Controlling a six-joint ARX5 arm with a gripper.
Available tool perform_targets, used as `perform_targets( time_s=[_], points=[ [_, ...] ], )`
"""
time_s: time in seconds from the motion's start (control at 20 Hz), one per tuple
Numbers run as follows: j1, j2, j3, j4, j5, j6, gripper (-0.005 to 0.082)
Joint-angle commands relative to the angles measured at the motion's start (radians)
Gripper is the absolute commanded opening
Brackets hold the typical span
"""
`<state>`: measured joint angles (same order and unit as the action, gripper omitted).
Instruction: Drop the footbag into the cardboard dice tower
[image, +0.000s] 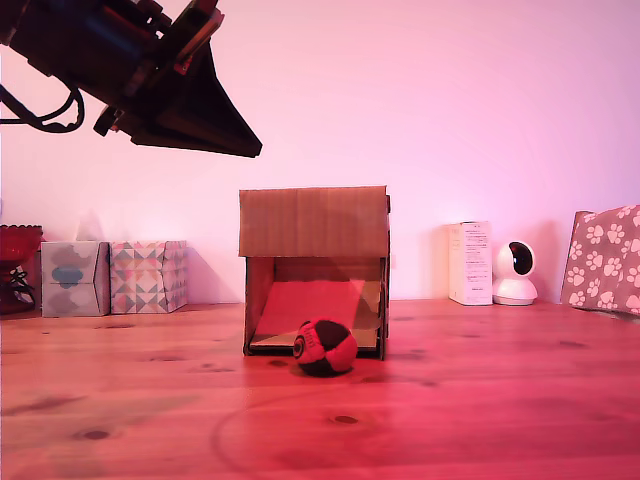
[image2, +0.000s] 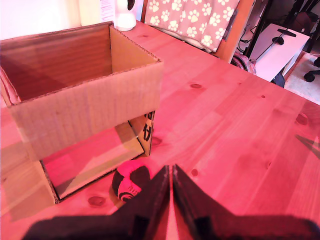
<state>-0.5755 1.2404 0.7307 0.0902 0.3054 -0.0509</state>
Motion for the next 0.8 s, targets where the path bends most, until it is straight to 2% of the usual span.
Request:
perform_targets(
  time_s=[0.0, 0.6, 0.75],
  points=[
    [-0.003, 0.017, -0.011, 0.007, 0.001, -0.002, -0.0024],
    [-0.003, 0.017, -0.013, 0.008, -0.009, 0.006, -0.0024],
    [-0.003, 0.016, -0.065, 0.071, -0.019, 0.005, -0.0024]
  ],
)
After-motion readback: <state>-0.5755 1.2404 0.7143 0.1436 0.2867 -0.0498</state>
